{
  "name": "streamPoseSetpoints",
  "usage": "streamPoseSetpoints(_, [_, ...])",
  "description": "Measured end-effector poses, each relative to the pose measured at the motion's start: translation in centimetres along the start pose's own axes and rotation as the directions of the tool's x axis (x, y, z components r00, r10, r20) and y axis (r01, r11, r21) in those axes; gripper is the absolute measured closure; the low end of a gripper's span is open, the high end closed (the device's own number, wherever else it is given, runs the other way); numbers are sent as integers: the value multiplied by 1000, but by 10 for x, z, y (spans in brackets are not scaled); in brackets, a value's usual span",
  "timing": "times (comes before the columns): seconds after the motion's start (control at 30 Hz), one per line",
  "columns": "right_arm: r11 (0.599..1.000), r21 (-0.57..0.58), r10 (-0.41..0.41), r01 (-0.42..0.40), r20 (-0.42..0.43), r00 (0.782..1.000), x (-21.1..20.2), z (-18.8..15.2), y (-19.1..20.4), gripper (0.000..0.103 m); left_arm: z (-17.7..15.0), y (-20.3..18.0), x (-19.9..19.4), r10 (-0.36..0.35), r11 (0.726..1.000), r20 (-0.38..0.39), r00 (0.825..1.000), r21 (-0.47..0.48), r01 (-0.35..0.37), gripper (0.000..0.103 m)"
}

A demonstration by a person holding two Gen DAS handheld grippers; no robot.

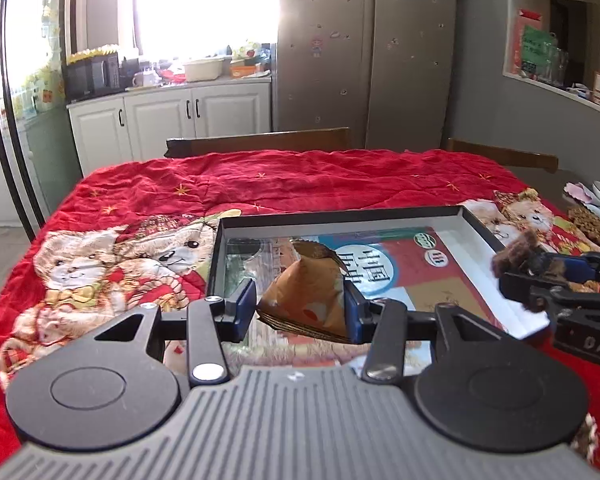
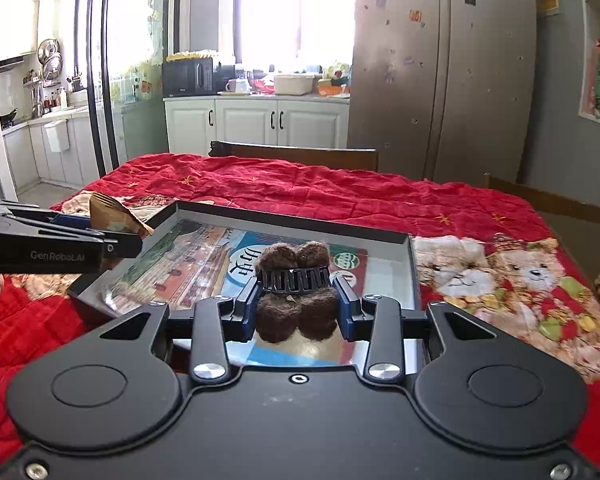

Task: Organize objects
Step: 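Carry the claw clip and the pouch over the open black box with both grippers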

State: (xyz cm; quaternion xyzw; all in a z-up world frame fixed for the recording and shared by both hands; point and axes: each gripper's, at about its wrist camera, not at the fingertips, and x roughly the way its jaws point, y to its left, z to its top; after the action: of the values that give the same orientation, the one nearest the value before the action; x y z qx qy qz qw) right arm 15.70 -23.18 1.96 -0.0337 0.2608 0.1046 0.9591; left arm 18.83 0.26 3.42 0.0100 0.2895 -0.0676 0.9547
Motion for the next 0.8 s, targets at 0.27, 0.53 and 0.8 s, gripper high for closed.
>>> streamPoseSetpoints(0.27, [1000,-6,-15,15,-34,999,62,8,7,67,1,0,36,27,1000,-29,999,14,-26,54])
streamPoseSetpoints(0.53, [999,36,-22,26,-97,995,105,9,2,67,-6,4,62,37,999,-87,995,9,-36,54])
streamPoseSetpoints(0.8, [998,58,-26,36,-167,986,128,1,1,67,-9,6,76,36,999,-130,991,21,-34,54])
